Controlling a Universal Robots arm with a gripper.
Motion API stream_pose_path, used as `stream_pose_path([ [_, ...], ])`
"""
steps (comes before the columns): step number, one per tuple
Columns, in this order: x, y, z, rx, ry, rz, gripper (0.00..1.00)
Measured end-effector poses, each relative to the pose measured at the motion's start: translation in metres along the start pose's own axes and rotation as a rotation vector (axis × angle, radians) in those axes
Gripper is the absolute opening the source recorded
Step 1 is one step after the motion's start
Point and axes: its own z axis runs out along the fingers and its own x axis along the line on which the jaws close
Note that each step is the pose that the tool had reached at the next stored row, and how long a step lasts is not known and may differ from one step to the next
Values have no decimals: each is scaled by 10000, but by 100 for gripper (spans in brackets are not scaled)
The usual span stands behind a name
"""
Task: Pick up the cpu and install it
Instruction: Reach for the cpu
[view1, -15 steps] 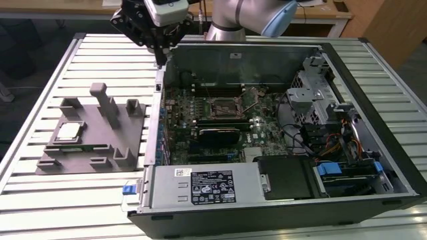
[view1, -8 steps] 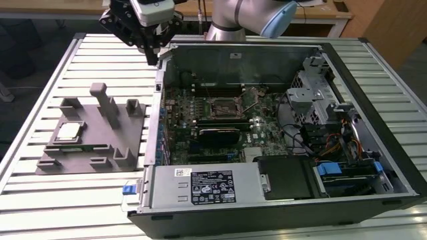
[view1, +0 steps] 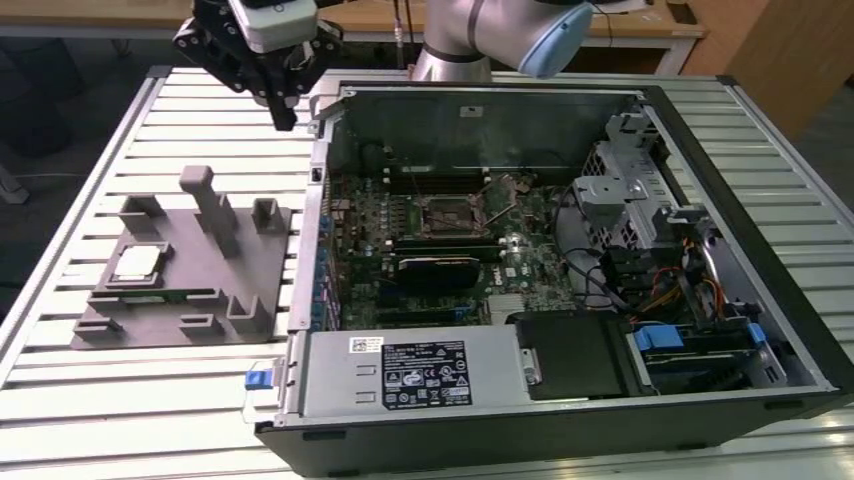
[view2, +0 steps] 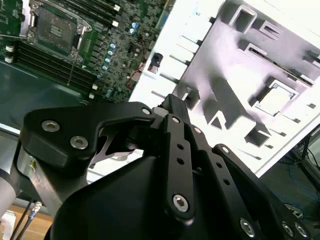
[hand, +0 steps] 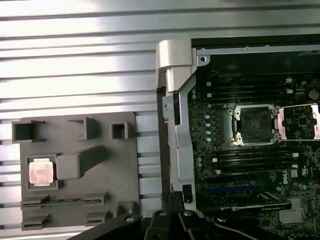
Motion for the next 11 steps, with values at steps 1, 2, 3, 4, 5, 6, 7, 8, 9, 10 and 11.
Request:
stream_pose_path([
  [1, 25, -2, -1, 0, 0, 0, 11],
  [2, 50, -4, -2, 0, 0, 0, 11],
  [3, 74, -6, -2, 0, 0, 0, 11],
  [4, 100, -8, -4, 1, 1, -1, 11],
  [5, 125, -10, -4, 1, 1, -1, 11],
  [6, 151, -11, -5, 0, 0, -1, 11],
  [7, 177, -13, -5, 0, 0, -1, 11],
  [8, 204, -15, -6, 0, 0, 0, 11],
  [9, 230, -17, -7, 0, 0, 1, 11],
  [10, 255, -19, -8, 0, 0, 1, 11],
  [11, 280, -21, -8, 0, 0, 0, 11],
])
